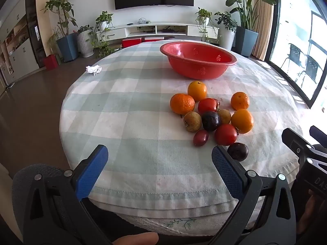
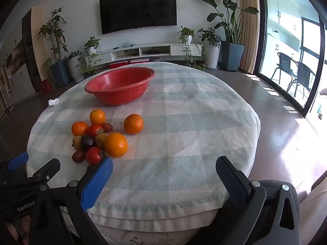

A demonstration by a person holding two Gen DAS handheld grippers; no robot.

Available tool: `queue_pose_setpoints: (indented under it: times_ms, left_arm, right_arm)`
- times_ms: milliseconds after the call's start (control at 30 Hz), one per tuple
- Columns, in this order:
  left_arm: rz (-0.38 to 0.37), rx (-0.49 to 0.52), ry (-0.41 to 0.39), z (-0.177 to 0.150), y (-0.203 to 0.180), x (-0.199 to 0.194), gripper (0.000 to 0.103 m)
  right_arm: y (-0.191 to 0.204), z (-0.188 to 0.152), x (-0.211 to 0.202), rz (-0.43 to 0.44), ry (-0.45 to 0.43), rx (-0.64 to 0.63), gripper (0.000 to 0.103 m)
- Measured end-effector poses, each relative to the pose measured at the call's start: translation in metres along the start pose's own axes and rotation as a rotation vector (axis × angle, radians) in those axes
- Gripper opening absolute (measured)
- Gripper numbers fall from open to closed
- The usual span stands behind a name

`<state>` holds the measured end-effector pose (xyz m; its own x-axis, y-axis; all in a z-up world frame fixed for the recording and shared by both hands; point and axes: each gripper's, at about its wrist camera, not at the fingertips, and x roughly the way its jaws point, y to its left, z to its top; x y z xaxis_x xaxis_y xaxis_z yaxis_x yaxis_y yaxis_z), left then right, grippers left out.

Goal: Organize fruits

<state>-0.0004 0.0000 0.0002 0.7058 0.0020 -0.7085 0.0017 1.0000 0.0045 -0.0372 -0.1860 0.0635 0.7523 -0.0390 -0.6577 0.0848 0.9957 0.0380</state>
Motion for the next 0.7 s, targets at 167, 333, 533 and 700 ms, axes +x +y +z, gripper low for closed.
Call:
queue_pose_setpoints:
  times_ms: [167, 333, 533, 700]
  left_arm:
    - [0.011, 0.007, 0.000, 0.000, 0.000, 0.000, 0.103]
    - [0.013, 0.008, 0.000, 0.000, 0.001, 0.001, 0.103]
    - [0.016, 0.011, 0.000, -0.002, 0.001, 0.002, 0.103]
    - [0.018, 0.013, 0.000, -0.002, 0.000, 0.002, 0.103]
  right_arm:
    - [-0.003, -0.003, -0.002, -0.002, 0.024, -0.006, 0.103]
    - [0.004, -0.003, 0.000, -0.027, 0.025, -0.019, 0.103]
    - [0.004, -0.004, 0.002, -0.020, 0.035, -0.021, 0.103]
    - [0.005, -0.004, 0.003, -0.019, 0.040, -0.022, 0.103]
